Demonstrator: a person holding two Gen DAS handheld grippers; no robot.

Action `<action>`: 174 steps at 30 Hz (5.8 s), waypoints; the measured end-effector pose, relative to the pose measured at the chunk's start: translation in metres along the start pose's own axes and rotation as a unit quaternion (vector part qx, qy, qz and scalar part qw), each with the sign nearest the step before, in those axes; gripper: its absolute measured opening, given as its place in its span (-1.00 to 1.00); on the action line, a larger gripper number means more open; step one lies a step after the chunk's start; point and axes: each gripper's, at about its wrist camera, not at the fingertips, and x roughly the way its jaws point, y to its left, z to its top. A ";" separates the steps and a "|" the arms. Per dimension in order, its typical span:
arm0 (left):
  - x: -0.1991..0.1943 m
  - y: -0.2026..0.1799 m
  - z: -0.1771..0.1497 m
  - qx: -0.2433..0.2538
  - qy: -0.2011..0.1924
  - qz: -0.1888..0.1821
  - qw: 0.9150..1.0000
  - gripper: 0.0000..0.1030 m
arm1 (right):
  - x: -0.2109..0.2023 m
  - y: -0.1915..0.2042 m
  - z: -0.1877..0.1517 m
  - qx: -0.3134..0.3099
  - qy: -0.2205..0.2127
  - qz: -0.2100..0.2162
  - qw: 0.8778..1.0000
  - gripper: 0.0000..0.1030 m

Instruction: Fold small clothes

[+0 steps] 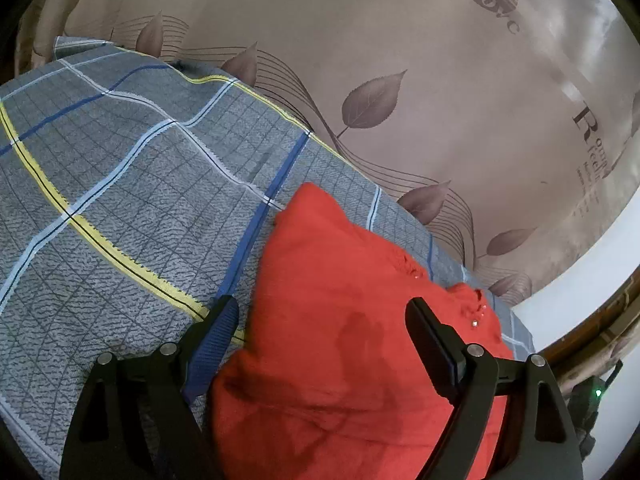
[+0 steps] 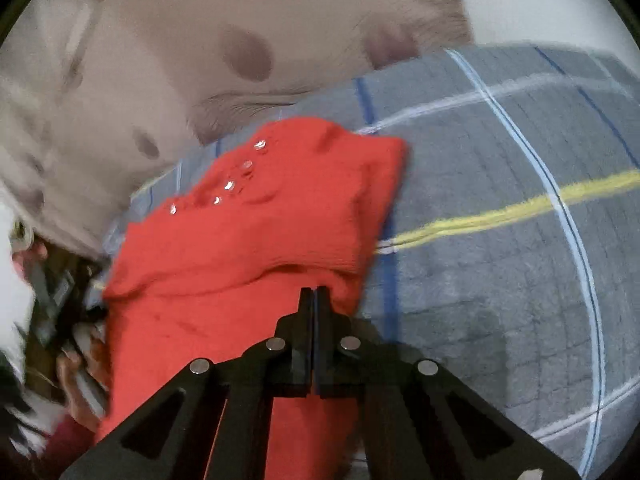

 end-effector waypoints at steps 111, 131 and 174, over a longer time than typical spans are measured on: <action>-0.232 0.015 -0.185 0.161 0.180 -0.137 0.961 0.66 | -0.118 0.070 -0.276 -0.022 0.033 0.159 0.986 -0.73; -0.260 -0.023 -0.160 0.172 0.102 -0.146 0.969 -0.83 | -0.166 0.076 -0.254 0.003 -0.035 0.254 0.966 -0.82; -0.051 -0.073 -0.014 0.106 0.073 -0.036 0.991 -0.82 | -0.030 0.056 0.000 0.006 -0.002 0.178 0.984 -0.82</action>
